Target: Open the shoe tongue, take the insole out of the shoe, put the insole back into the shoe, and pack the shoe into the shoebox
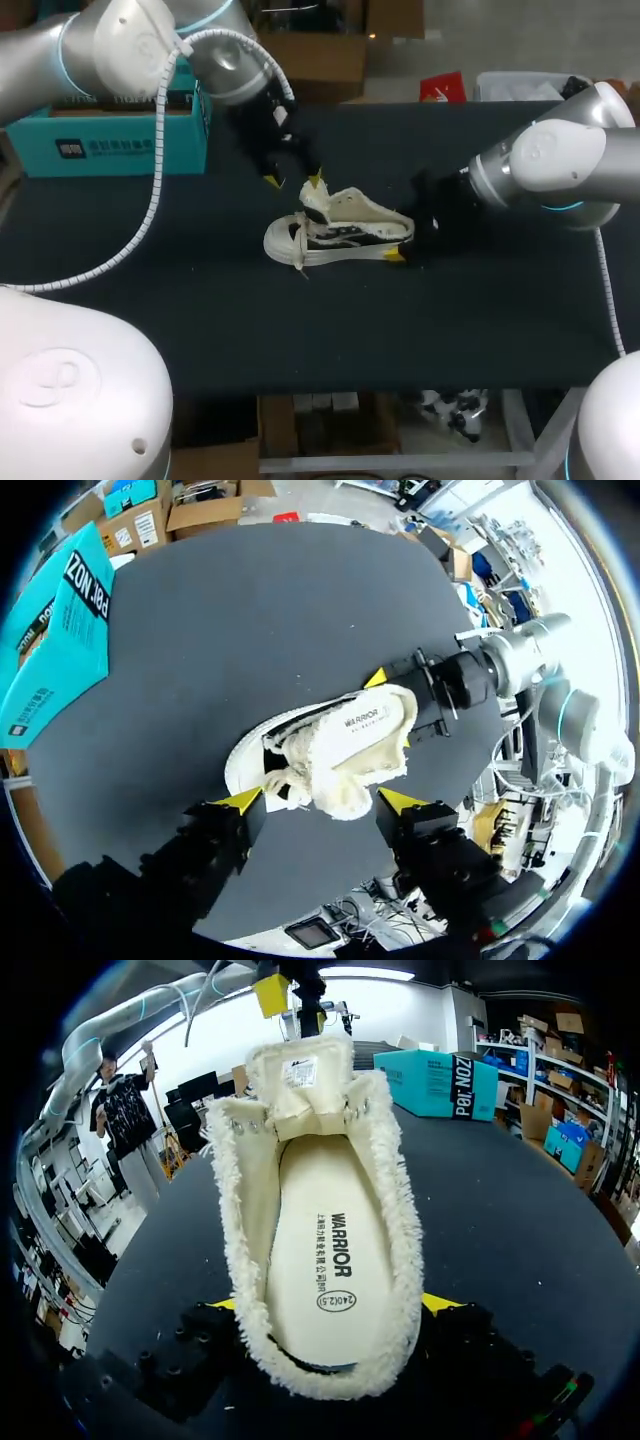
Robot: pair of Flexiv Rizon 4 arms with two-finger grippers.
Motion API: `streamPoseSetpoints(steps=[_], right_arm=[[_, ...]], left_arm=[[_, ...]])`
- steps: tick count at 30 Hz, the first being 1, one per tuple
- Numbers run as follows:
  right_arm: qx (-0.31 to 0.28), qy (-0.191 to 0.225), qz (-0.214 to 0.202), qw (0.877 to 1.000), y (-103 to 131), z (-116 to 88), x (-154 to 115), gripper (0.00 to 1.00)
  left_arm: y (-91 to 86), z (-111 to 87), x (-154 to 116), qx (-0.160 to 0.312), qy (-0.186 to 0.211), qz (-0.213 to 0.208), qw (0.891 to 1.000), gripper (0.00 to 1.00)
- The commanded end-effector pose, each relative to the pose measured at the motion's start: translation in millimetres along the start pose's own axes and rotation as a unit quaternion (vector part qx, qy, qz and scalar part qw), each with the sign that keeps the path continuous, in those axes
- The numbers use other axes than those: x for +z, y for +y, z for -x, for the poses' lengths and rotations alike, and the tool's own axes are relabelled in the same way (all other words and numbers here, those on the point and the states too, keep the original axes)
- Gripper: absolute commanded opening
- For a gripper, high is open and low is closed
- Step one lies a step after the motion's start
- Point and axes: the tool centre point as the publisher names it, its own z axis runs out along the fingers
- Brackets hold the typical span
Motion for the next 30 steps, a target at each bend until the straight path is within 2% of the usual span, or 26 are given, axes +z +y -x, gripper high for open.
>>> streamPoseSetpoints(steps=[1,2,3,4,5,6,7,10,11,13,14,26,27,28,29,30], right_arm=[[0.000,0.000,0.001,1.000,-6,3,9,0.00],[0.000,0.000,0.001,1.000,-6,3,9,0.00],[0.000,0.000,0.001,1.000,-6,3,9,0.00],[0.000,0.000,0.001,1.000,-6,3,9,0.00],[0.000,0.000,0.001,1.000,-6,3,9,0.00],[0.000,0.000,0.001,1.000,-6,3,9,0.00],[0.000,0.000,0.001,1.000,-6,3,9,0.00],[0.000,0.000,0.001,1.000,-6,3,9,0.00],[0.000,0.000,0.001,1.000,-6,3,9,0.00],[0.000,0.000,0.001,1.000,-6,3,9,0.00],[0.000,0.000,0.001,1.000,-6,3,9,0.00],[0.000,0.000,0.001,1.000,-6,3,9,0.00],[0.000,0.000,0.001,1.000,-6,3,9,0.00],[0.000,0.000,0.001,1.000,-6,3,9,0.00],[0.000,0.000,0.001,1.000,-6,3,9,0.00],[0.000,0.000,0.001,1.000,-6,3,9,0.00]], left_arm=[[7.3,-20.4,-33,0.107,0.021,-0.032,0.994,0.46],[6.7,-26.7,-35,0.174,0.035,-0.016,0.984,0.00],[6.6,-29.8,-36,0.206,0.039,-0.013,0.978,0.00],[14.4,-36.7,-35,0.303,0.065,0.005,0.951,0.00],[19.0,-38.4,-37,0.400,0.100,0.021,0.911,0.00],[22.3,-39.2,-37,0.474,0.116,0.036,0.872,0.00],[24.7,-40.0,-37,0.525,0.127,0.043,0.840,0.00],[21.3,-50.1,-34,0.607,0.124,0.093,0.780,0.00],[18.5,-55.3,-32,0.632,0.109,0.121,0.757,0.00],[10.6,-66.3,-25,0.649,0.083,0.154,0.741,0.00],[6.3,-71.4,-22,0.636,0.052,0.160,0.753,0.00],[6.3,-71.4,-22,0.636,0.052,0.160,0.753,0.00],[5.9,-71.5,-18,0.644,0.049,0.169,0.745,0.00],[0.2,-69.0,-12,0.637,0.049,0.173,0.750,0.00],[1.5,-68.9,-6,0.667,0.039,0.182,0.722,0.00],[-3.1,-67.0,0,0.649,0.044,0.188,0.736,0.00]])
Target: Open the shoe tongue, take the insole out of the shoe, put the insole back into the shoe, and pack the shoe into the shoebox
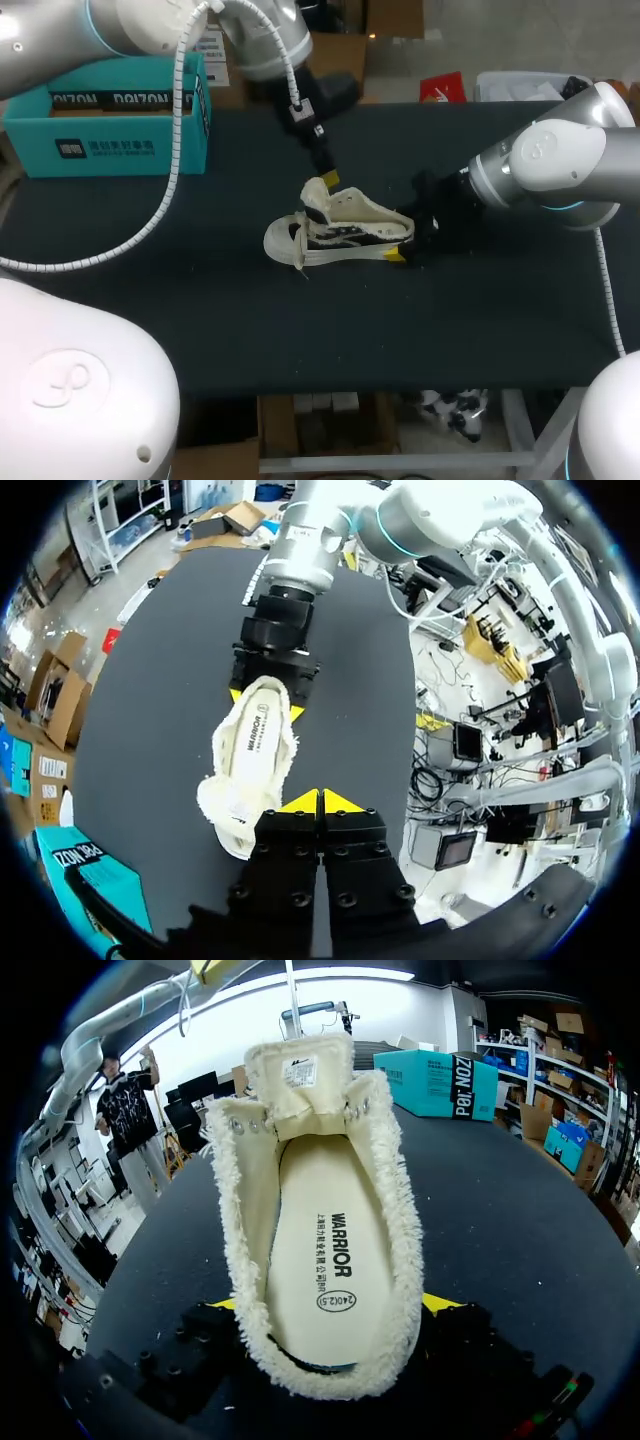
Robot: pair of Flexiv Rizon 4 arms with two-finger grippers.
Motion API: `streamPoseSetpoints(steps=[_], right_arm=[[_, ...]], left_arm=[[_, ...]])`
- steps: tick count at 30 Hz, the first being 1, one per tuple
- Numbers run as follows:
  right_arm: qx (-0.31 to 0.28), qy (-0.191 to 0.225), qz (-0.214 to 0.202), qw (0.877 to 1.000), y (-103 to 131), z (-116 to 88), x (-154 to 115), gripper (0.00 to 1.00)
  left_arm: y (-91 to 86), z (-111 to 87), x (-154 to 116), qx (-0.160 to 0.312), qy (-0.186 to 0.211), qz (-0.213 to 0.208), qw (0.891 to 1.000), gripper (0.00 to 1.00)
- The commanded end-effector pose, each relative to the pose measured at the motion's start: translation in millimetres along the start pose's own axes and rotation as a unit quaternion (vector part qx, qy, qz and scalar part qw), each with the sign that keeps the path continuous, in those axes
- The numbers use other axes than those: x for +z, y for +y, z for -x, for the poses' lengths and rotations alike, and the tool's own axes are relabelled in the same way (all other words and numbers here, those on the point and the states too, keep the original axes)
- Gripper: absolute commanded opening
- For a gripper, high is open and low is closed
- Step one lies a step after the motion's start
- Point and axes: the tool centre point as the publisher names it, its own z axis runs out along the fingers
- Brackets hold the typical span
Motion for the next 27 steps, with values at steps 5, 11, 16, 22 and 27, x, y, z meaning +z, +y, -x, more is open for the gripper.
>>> streamPoseSetpoints(steps=[5,11,16,22,27], right_arm=[[0.000,-0.001,0.001,1.000,-6,3,9,0.00],[0.000,-0.001,0.001,1.000,-6,3,9,0.00],[0.000,-0.001,0.001,1.000,-6,3,9,0.00],[0.000,-0.001,0.001,1.000,-6,3,9,0.00],[0.000,-0.001,0.001,1.000,-6,3,9,0.00]], left_arm=[[-12.6,29.8,41,0.271,0.037,0.152,0.950,0.00],[-13.4,51.5,62,0.284,0.052,0.145,0.946,0.00],[-15.0,68.5,79,0.263,0.052,0.136,0.954,0.00],[-10.4,73.1,104,0.249,0.074,0.111,0.959,0.00],[-2.4,67.9,116,0.242,0.078,0.093,0.963,0.00]])
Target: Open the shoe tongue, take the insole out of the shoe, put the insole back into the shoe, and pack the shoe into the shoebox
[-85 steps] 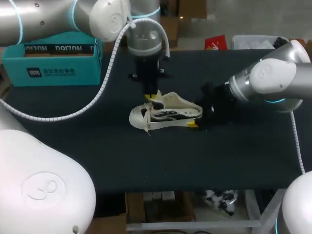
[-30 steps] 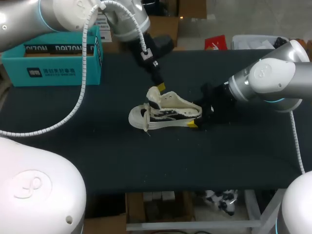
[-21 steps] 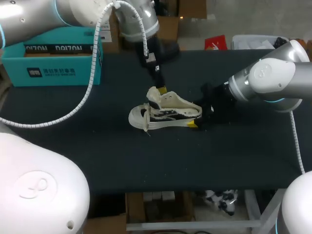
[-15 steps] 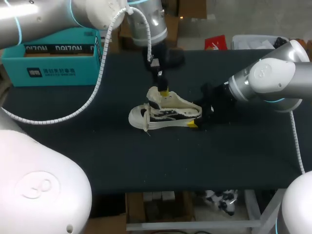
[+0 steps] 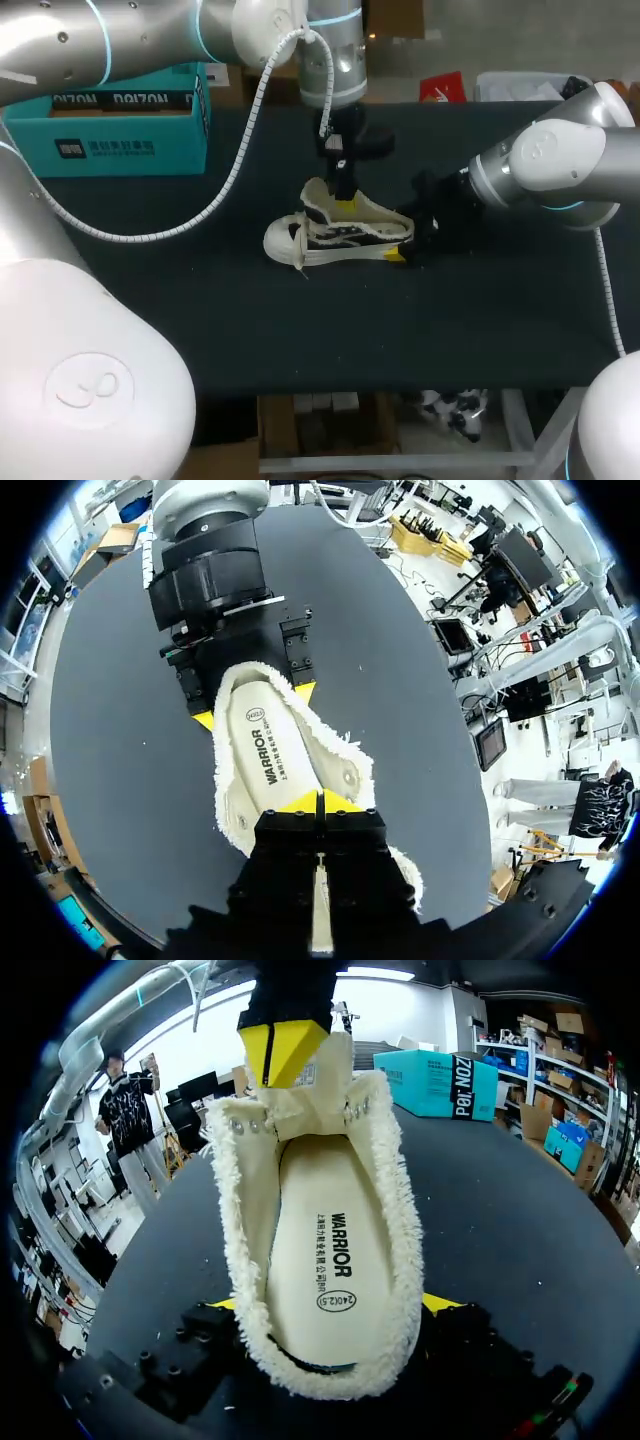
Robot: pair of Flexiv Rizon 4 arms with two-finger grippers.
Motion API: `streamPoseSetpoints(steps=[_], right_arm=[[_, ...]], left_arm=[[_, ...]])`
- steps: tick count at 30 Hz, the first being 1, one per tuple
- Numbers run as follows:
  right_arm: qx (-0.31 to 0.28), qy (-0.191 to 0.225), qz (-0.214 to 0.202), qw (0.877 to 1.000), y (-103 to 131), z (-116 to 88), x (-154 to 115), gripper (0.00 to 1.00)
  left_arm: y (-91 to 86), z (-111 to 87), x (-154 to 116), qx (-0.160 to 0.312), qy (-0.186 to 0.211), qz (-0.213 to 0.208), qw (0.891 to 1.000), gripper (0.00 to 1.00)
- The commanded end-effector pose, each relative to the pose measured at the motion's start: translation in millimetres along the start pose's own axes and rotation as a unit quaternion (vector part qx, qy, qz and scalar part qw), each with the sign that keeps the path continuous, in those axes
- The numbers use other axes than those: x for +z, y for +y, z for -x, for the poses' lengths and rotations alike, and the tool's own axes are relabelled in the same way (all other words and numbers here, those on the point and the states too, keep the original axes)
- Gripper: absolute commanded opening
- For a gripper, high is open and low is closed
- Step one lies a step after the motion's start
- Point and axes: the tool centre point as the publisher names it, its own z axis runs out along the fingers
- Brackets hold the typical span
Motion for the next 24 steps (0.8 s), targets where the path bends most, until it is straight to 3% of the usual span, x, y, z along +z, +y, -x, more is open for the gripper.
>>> streamPoseSetpoints(steps=[1,11,24], right_arm=[[0.000,-0.001,0.001,1.000,-7,3,9,0.00],[0.000,-0.001,0.001,1.000,-7,3,9,0.00],[0.000,-0.001,0.001,1.000,-7,3,9,0.00]], left_arm=[[4.3,-1.0,16,0.003,0.013,-0.013,1.000,0.00],[0.1,-9.1,52,-0.013,0.009,0.000,1.000,0.00],[5.5,-12.2,73,-0.039,-0.008,0.009,0.999,0.00]])
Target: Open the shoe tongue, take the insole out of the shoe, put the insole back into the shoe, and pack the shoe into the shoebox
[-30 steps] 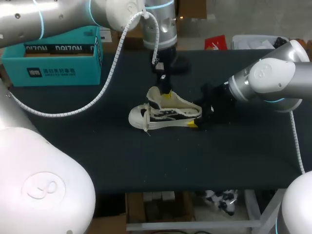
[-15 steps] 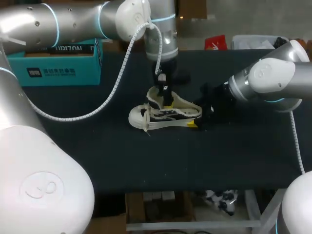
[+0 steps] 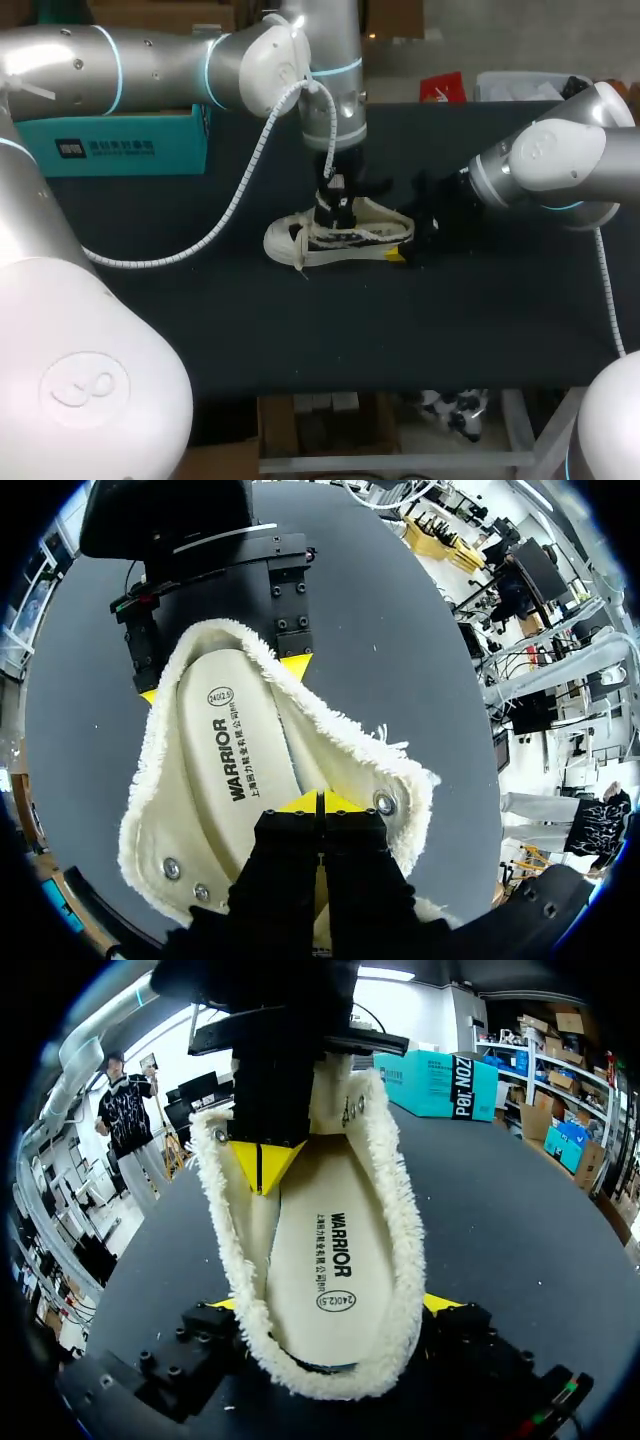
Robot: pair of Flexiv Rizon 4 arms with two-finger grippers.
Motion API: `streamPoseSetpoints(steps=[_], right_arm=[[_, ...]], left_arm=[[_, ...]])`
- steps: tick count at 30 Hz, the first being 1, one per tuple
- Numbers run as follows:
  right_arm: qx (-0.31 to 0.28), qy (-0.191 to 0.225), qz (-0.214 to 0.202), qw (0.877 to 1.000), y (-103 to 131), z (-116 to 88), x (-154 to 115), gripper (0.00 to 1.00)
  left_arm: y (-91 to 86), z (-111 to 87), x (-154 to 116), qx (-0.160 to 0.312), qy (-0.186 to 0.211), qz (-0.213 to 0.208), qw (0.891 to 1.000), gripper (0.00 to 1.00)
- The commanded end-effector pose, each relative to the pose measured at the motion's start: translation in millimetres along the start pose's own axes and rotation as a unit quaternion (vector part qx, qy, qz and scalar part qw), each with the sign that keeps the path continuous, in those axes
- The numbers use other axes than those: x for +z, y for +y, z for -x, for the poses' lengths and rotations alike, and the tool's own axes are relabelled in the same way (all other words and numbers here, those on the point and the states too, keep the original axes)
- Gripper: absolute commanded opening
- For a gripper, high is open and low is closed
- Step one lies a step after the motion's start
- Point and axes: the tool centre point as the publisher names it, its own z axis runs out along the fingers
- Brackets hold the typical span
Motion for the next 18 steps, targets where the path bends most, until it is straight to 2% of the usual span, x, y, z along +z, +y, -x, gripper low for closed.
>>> streamPoseSetpoints(steps=[1,7,13,15,18], right_arm=[[0.000,-0.001,0.001,1.000,-6,3,9,0.00],[0.000,-0.001,0.001,1.000,-6,3,9,0.00],[0.000,-0.001,0.001,1.000,-6,3,9,0.00],[0.000,-0.001,0.001,1.000,-6,3,9,0.00],[0.000,-0.001,0.001,1.000,-6,3,9,0.00]], left_arm=[[-0.7,-5.3,11,-0.001,-0.008,0.002,1.000,0.00],[-0.8,-7.7,21,-0.021,-0.052,0.018,0.998,0.00],[3.6,1.0,24,-0.036,-0.061,0.009,0.997,0.00],[4.5,2.1,25,-0.038,-0.064,0.008,0.997,0.15],[5.2,4.3,26,-0.040,-0.067,0.009,0.997,0.22]])
